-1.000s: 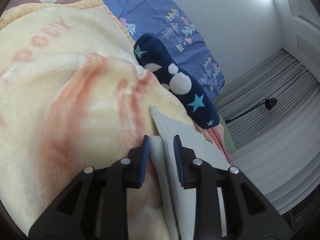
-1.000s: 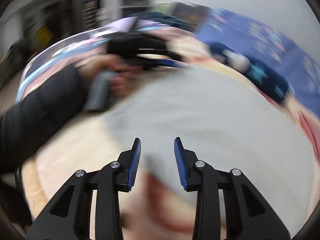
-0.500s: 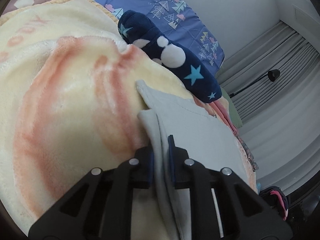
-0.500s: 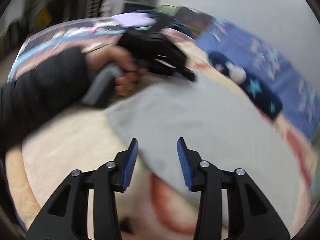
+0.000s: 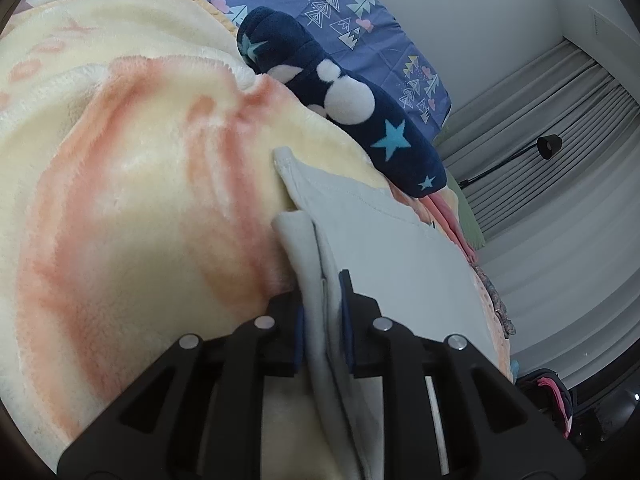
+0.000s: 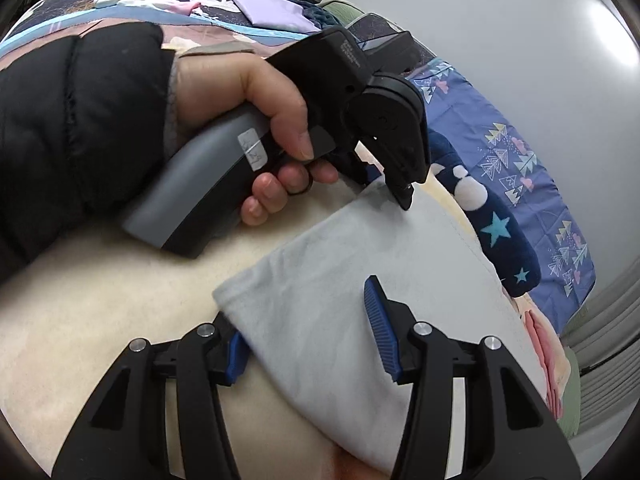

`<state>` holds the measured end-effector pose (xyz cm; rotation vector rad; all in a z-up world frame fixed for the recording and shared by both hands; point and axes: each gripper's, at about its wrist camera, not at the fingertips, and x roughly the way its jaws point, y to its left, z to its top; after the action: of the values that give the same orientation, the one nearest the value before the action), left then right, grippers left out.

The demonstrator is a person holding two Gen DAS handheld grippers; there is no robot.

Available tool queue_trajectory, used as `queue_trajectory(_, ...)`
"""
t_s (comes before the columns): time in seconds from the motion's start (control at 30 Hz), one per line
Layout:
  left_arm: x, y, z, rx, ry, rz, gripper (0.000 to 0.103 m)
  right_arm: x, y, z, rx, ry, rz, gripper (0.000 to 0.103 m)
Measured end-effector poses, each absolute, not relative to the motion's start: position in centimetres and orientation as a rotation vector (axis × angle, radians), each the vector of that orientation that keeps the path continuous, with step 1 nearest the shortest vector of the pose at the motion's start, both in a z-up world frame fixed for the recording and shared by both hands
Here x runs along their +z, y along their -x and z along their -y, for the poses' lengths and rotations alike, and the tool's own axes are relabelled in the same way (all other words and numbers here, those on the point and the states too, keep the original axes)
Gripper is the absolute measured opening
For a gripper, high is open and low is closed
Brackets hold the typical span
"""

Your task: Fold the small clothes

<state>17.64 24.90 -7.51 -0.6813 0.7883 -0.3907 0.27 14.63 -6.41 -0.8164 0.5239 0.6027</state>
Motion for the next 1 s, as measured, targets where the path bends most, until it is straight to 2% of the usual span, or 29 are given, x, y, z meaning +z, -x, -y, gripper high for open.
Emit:
queue_trajectory(0.3, -7.7, -17.7, -25.0, -0.400, 0.695, -0.790, 0.016, -6.4, 1.7, -12.2, 0.615, 0.866, -0.497, 0.051)
queue_trajectory(0.53, -7.7, -18.0, -24.7, -0.397, 0.681, -0.801, 0.018, -7.2, 0.0, -15.3, 0.586, 0.883, -0.440, 0.051)
queue_trajectory(0.6, -7.7, -18.1, -24.7, -0.399, 0.683, -0.801, 0.018, -7.3, -1.0, -15.8, 0.582, 0.866, -0.460, 0.040)
queue_trajectory(0.67, -7.7, -18.3, -24.7, -0.399, 0.686, -0.804, 0.018, -7.0, -1.3, -15.6, 0.580, 0.844, -0.468, 0.021)
queue_trajectory(0.73, -7.6, -18.6, -24.6, -0.404, 0.689, -0.806, 0.018, -6.4, -1.3, -15.0, 0.581, 0.814, -0.462, 0.012)
queue_trajectory(1.0, -7.5, -18.9, -24.5, -0.421, 0.695, -0.793, 0.015, -5.2, -2.6, -14.4, 0.612, 0.686, -0.547, 0.011)
